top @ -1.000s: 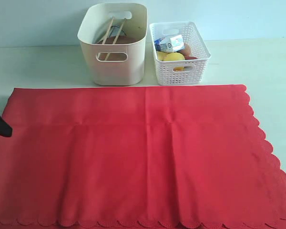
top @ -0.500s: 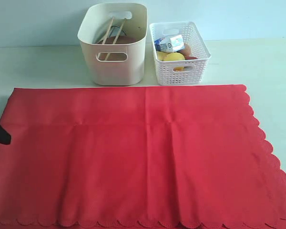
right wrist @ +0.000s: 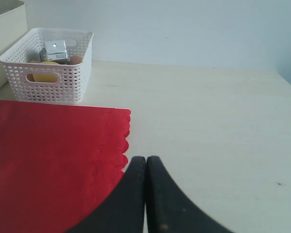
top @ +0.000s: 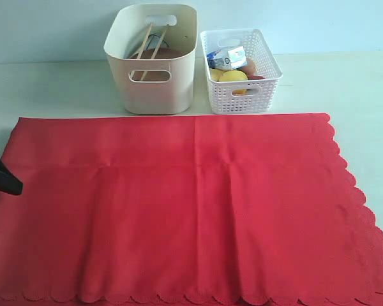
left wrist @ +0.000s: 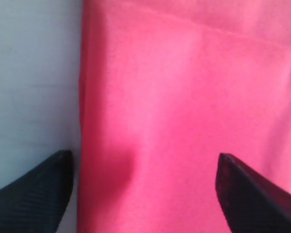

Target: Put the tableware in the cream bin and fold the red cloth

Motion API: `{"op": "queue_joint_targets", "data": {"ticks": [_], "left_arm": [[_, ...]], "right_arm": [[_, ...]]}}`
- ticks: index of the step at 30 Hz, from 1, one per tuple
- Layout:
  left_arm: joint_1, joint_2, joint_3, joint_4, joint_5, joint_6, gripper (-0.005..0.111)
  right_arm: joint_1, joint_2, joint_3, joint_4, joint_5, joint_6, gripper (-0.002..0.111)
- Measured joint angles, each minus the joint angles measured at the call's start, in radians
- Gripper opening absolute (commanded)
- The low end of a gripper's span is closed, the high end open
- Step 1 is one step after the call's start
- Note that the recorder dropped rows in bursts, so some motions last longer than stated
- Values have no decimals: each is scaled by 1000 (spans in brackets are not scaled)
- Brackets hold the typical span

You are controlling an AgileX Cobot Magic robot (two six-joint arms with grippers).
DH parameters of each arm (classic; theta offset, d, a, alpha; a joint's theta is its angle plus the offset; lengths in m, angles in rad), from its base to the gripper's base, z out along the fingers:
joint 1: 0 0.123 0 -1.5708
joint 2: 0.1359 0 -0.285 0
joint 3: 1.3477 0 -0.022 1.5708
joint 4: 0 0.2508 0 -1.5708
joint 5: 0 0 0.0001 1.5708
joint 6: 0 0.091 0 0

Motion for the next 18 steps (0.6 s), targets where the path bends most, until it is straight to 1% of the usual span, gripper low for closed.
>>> {"op": "queue_joint_targets", "data": {"ticks": [2,4,7,10,12,14,18], "left_arm": [[0,4,0,-12,11,16,66],[0,11,0,-36,26,54,62],[-6,23,4,-73,50,125,62],[-23,27,6,-85,63,153,62],[-32,27,6,-85,64,164,59],[-39,27,6,-85,62,174,51],[-53,27,8,-83,42,176,29]], "right_arm": [[0,0,0,0,0,0,0],[0,0,0,0,0,0,0],[0,0,0,7,0,0,0],[0,31,0,11,4,0,0],[0,63,-19,14,16,0,0],[0,114,-55,15,23,0,0],[0,230,-143,15,23,0,0]]}}
